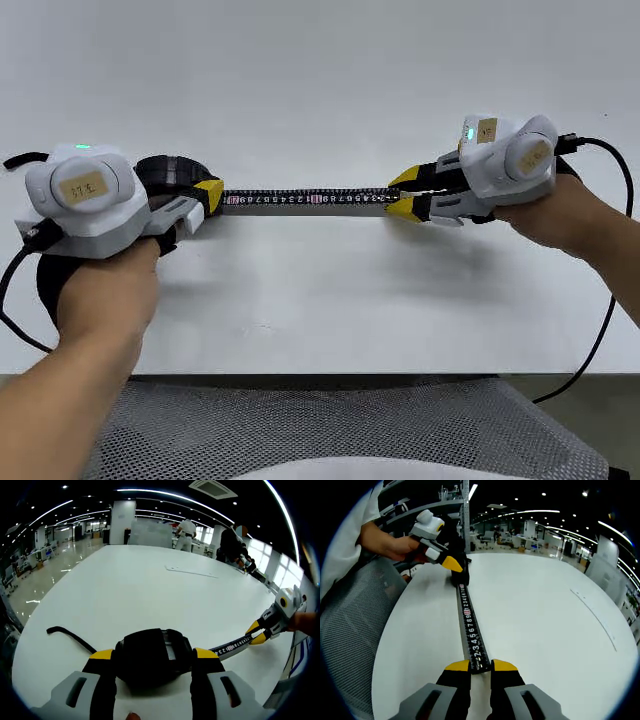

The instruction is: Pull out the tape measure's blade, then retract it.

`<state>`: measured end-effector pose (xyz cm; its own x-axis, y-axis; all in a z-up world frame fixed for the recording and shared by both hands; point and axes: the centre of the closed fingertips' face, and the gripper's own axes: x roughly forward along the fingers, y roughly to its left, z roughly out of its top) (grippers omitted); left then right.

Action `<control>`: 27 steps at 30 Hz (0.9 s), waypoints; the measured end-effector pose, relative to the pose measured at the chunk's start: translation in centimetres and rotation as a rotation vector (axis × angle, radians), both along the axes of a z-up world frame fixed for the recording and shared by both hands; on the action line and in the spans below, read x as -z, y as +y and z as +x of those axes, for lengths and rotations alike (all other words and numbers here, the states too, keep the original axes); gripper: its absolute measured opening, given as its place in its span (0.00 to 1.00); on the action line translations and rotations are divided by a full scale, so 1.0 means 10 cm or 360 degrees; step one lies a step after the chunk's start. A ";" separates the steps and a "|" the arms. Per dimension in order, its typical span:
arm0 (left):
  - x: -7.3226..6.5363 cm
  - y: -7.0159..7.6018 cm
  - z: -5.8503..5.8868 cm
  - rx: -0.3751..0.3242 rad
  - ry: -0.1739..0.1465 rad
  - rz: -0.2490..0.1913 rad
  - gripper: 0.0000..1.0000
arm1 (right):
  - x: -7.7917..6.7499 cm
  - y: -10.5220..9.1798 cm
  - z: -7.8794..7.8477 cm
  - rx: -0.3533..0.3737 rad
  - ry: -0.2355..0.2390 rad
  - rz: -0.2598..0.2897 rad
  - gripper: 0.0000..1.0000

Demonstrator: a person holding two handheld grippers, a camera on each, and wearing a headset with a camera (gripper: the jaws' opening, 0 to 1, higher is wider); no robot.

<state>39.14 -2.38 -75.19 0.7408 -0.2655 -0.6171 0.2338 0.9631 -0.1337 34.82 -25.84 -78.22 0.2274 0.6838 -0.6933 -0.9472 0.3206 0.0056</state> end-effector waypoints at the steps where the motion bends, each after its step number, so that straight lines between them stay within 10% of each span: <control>1: 0.00 0.00 0.00 0.0002 -0.0002 0.0001 0.55 | 0.00 0.02 0.00 -0.0003 -0.0001 0.0000 0.10; 27: 0.00 0.00 0.00 -0.0001 -0.0005 -0.0020 0.55 | 0.01 0.31 0.07 -0.0065 0.0001 0.0034 0.10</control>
